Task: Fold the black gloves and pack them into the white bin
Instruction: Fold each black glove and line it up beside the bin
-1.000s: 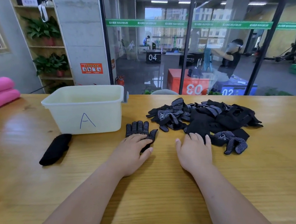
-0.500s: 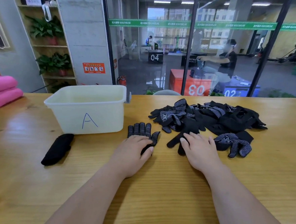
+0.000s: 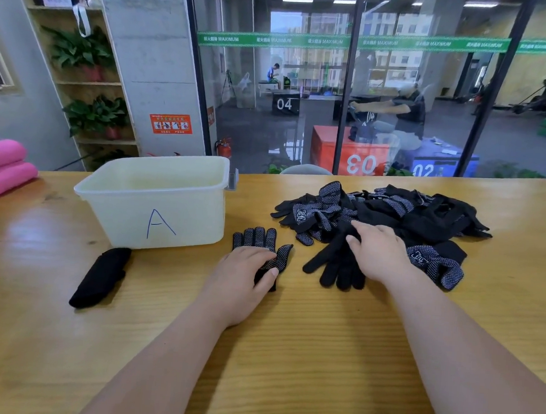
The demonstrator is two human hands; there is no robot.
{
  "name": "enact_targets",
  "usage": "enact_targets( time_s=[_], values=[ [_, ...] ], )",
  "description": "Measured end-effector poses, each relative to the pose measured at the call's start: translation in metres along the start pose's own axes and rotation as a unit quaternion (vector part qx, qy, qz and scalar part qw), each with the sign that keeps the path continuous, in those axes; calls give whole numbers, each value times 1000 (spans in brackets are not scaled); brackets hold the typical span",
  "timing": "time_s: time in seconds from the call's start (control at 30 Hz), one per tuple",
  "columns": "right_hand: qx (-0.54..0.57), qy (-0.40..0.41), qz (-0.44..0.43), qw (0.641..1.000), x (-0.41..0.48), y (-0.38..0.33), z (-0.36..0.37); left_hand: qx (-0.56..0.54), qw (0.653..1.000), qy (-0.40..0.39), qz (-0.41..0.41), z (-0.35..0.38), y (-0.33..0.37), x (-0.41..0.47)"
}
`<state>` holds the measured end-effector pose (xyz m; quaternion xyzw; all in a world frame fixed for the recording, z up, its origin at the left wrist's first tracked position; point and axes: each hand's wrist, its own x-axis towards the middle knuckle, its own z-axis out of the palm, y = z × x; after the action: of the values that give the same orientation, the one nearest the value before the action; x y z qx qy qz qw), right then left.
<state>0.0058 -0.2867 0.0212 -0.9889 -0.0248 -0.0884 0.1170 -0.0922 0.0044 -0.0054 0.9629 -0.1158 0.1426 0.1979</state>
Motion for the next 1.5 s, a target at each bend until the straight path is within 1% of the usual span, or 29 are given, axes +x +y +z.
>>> enact_targets(
  time_s=[0.07,0.2,0.27,0.37,0.43,0.5,0.57,0.63,0.73,0.9,0.97,1.07,1.17,1.23,1.3,1.37,1.4,1.47,1.5],
  values=[
    [-1,-11,16,1000,10,5,3,2,1000,-1,-6,1,-1,1],
    [-57,54,25,997,16,6,15,-6,1000,7,-13,2,-2,2],
    [-51,71,29,996,13,4,18,-5,1000,12,-15,2,-3,3],
    [24,94,13,995,6,2,9,3,1000,8,-17,3,-4,4],
    [105,101,-4,989,-3,0,-1,9,1000,-4,-19,3,-4,4],
    [204,93,-13,975,-12,-3,-10,15,999,-29,-21,4,-3,5],
    [289,95,-31,952,-20,-7,-18,42,997,-65,-12,5,-4,7],
    [329,95,-48,938,-30,-13,-25,81,991,-110,-3,5,-5,10],
    [339,55,-62,937,-38,-18,-31,102,980,-168,-4,1,-4,15],
    [332,-22,-141,932,-57,-28,-59,101,975,-198,-4,-4,2,5],
    [350,-71,-163,920,-70,-37,-76,98,974,-206,-1,-6,2,-3],
    [395,-143,-176,890,-84,-44,-95,99,974,-205,-2,-11,1,-15],
    [441,-162,-184,863,-95,-50,-111,94,976,-197,3,-17,1,-26],
    [472,-146,-176,851,-98,-55,-116,91,979,-179,7,-16,0,-34],
    [490,-101,-149,853,-96,-60,-115,95,984,-152,7,-13,0,-40],
    [484,-22,-132,865,-91,-63,-112,95,987,-132,5,-11,1,-45],
    [486,22,-125,864,-90,-65,-111,93,988,-126,3,-11,2,-46],
    [506,86,-124,849,-93,-67,-113,89,989,-115,0,-12,3,-48],
    [501,107,-136,848,-95,-67,-112,89,990,-108,-2,-13,4,-49]
  ],
)
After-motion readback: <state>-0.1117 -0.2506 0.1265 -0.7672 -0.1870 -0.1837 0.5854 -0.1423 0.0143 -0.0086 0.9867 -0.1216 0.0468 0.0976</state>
